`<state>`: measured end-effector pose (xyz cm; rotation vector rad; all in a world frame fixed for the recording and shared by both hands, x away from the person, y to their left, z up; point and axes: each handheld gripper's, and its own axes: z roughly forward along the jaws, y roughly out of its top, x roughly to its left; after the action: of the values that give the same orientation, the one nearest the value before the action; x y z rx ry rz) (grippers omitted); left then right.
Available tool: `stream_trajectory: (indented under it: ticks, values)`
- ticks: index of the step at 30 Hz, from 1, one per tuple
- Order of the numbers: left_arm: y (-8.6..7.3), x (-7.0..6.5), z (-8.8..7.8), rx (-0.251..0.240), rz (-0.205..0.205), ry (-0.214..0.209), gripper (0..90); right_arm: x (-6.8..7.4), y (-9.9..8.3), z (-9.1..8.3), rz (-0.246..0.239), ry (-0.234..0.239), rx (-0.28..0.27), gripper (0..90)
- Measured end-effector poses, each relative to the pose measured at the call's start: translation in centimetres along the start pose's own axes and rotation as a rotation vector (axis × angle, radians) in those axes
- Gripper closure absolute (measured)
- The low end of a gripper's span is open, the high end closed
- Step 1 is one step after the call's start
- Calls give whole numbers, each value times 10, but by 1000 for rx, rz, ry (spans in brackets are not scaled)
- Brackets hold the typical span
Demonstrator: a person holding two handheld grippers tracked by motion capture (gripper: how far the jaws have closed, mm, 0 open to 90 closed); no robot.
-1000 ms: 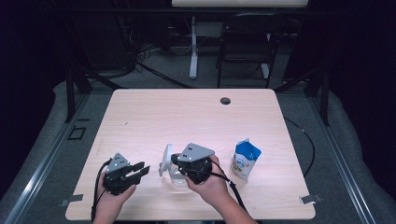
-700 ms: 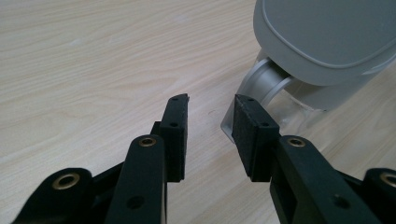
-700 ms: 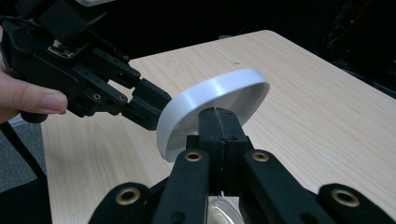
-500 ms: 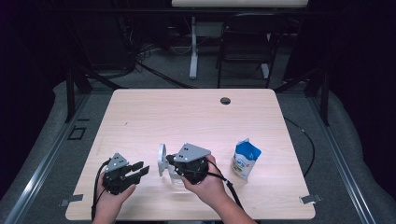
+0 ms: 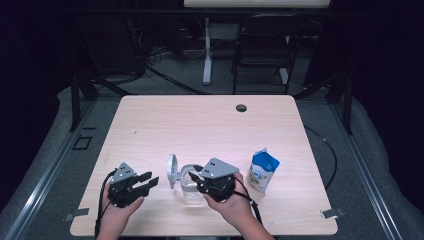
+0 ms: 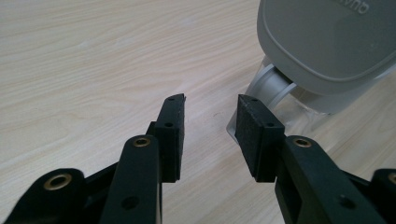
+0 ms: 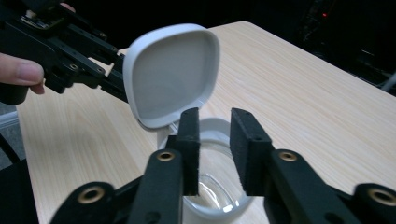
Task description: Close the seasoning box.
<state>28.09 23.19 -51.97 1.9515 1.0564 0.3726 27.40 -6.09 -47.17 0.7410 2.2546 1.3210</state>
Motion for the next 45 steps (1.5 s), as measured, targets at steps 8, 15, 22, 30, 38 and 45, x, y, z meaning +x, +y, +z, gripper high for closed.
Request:
stream_trajectory:
  ticks: [8, 15, 22, 30, 38, 45]
  values:
    - [-2, 4, 1, -28, -47, -14, 574, -8, -21, -19, 38, -37, -1, 611]
    - [-3, 6, -2, -41, -43, -14, 563, -16, -41, -39, 52, -63, 2, 588]
    - [-6, 11, -1, -56, -66, -15, 544, -21, -59, -55, 81, -92, 11, 579]
    - [-7, 10, -2, -38, -48, 2, 505, -29, -75, -66, 110, -102, 13, 552]
    - [-8, 10, -3, -21, -57, 20, 494, -38, -87, -79, 146, -121, 27, 536]
    - [-10, 12, -6, -38, -78, 39, 491, -43, -97, -93, 161, -149, 44, 532]
